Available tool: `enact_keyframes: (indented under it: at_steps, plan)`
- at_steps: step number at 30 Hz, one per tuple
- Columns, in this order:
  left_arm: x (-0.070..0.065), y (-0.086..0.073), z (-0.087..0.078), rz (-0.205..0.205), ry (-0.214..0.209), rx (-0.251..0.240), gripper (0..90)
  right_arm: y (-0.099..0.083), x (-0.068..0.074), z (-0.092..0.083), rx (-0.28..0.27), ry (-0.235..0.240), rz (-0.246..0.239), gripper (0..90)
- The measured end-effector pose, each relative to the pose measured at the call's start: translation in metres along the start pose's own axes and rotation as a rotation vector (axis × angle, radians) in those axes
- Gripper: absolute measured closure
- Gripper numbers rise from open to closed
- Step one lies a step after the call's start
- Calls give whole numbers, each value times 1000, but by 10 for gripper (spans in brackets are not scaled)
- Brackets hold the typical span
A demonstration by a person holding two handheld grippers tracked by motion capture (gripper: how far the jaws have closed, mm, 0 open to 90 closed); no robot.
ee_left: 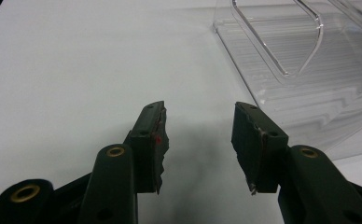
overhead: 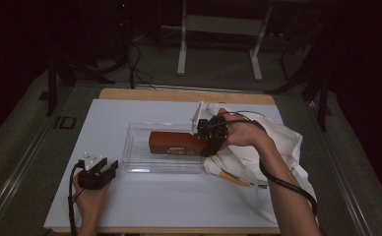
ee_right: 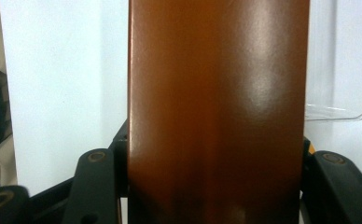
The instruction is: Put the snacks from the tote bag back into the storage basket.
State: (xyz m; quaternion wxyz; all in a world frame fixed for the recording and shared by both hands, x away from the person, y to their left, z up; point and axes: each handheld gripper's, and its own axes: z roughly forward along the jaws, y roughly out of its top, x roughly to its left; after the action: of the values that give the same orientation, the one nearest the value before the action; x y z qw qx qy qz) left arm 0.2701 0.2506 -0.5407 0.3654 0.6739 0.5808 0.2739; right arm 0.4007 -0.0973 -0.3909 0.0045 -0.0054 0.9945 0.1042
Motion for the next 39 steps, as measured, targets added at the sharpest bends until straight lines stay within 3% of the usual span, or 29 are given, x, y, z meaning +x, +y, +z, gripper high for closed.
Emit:
enact_keyframes:
  at_steps: [39]
  plan:
    - [0, 0, 0, 4, 0, 0, 551, 15, 1, 16, 20, 27, -20, 431]
